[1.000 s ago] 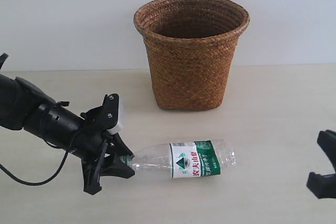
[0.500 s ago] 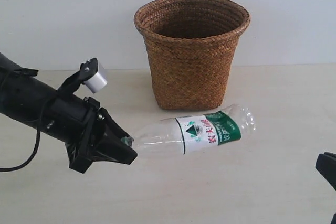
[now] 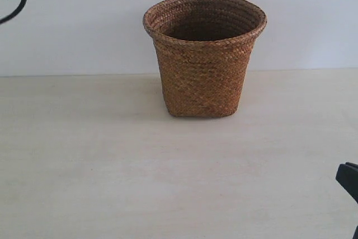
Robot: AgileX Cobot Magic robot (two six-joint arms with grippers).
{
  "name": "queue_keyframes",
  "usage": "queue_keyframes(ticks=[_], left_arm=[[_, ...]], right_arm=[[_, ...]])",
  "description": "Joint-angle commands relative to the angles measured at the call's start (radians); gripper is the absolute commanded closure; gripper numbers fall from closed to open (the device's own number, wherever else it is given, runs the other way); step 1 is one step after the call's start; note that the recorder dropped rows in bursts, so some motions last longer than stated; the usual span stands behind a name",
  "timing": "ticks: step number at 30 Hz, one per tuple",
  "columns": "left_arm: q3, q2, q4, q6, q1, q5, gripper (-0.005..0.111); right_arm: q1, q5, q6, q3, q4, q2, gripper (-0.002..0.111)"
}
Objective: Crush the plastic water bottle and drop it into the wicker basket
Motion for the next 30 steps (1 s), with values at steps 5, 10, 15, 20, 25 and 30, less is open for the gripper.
queue_keyframes(ticks=[5, 10, 15, 20, 25, 30], left_arm=[[-0.273, 0.299, 0.163, -0.289, -0.035, 0.049, 0.028], [-0.272, 0.308, 0.211, -0.366, -0.023, 0.047, 0.030], [-0.272, 0.229, 0.272, -0.501, 0.026, 0.073, 0.040], [-0.217, 0.141, 0.407, -0.682, 0.103, 0.120, 0.097], [-0.037, 0.033, 0.430, -0.716, 0.175, 0.016, 0.103], [0.199, -0.129, 0.365, -0.589, 0.233, -0.116, 0.103]], right_arm=[[-0.002, -0.005, -0.002, 0.006, -0.008, -0.009, 0.108], [-0.002, -0.003, -0.002, 0.006, -0.008, -0.009, 0.108], [-0.002, -0.003, -0.002, 0.006, -0.008, -0.009, 0.108], [0.013, -0.003, -0.002, 0.006, -0.008, -0.009, 0.108], [0.012, -0.003, 0.001, 0.006, -0.008, -0.009, 0.108], [0.012, -0.003, -0.007, 0.006, -0.008, -0.009, 0.108]])
